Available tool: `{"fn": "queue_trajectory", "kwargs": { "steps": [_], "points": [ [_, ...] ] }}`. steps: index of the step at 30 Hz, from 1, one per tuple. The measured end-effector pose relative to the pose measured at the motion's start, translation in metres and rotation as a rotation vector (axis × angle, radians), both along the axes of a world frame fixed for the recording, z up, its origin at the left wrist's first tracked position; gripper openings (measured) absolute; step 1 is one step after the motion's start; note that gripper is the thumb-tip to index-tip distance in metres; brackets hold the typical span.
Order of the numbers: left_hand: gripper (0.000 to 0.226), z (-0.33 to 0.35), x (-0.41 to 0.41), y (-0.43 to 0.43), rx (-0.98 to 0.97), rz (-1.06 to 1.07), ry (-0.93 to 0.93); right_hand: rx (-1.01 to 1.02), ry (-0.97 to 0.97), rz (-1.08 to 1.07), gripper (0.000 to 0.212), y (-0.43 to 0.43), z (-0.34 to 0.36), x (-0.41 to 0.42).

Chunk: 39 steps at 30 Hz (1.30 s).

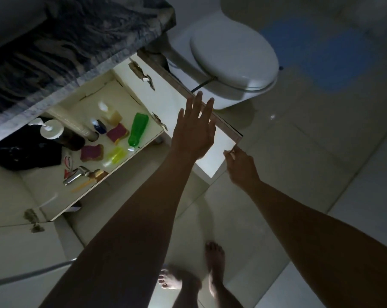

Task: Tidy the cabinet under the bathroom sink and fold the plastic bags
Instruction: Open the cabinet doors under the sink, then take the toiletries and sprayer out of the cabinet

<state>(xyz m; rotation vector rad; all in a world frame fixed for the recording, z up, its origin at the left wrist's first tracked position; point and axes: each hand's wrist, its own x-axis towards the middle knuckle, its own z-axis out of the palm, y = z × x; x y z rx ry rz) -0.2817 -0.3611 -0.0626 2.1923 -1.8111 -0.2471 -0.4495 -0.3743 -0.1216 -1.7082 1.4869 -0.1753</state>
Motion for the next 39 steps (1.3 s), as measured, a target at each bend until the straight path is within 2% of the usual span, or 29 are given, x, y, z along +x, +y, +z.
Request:
{"fn": "queue_trajectory", "kwargs": {
  "steps": [2, 4, 6, 10, 14, 16, 18, 21, 24, 26, 33, 39],
  "points": [
    [0.059, 0.004, 0.003, 0.002, 0.025, -0.015, 0.034, 0.077, 0.163, 0.046, 0.045, -0.004, 0.002, 0.003],
    [0.062, 0.012, 0.008, 0.01, 0.056, -0.04, 0.051, 0.25, 0.322, 0.093, 0.053, -0.006, 0.008, 0.006],
    [0.064, 0.021, 0.017, 0.02, 0.12, -0.031, 0.08, 0.348, 0.392, 0.188, 0.05, -0.001, 0.024, 0.008],
    [0.062, 0.053, 0.051, 0.052, 0.206, 0.142, 0.14, 0.216, 0.371, 0.555, 0.043, 0.003, 0.071, 0.028],
    [0.064, 0.092, 0.088, 0.088, 0.245, 0.297, 0.163, 0.058, 0.327, 0.742, 0.061, 0.006, 0.128, 0.063],
    [0.06, 0.104, 0.107, 0.103, 0.264, 0.344, 0.167, -0.004, 0.309, 0.83, 0.052, 0.008, 0.152, 0.08],
    [0.058, 0.113, 0.125, 0.12, 0.252, 0.408, 0.2, -0.071, 0.27, 0.879, 0.045, 0.011, 0.169, 0.098],
    [0.057, 0.12, 0.146, 0.14, 0.266, 0.47, 0.223, -0.097, 0.237, 0.869, 0.054, 0.017, 0.19, 0.128],
    [0.059, 0.119, 0.166, 0.149, 0.297, 0.493, 0.254, -0.105, 0.24, 0.901, 0.036, 0.02, 0.2, 0.156],
    [0.06, 0.113, 0.178, 0.152, 0.354, 0.492, 0.283, -0.12, 0.228, 0.914, 0.035, 0.022, 0.201, 0.172],
    [0.061, 0.057, 0.244, 0.134, 0.534, 0.462, 0.291, -0.089, 0.3, 0.899, 0.046, 0.01, 0.156, 0.246],
    [0.066, -0.067, 0.302, 0.099, 0.532, 0.43, 0.252, -0.192, 0.345, 1.002, 0.052, -0.018, 0.015, 0.309]
  ]
}}
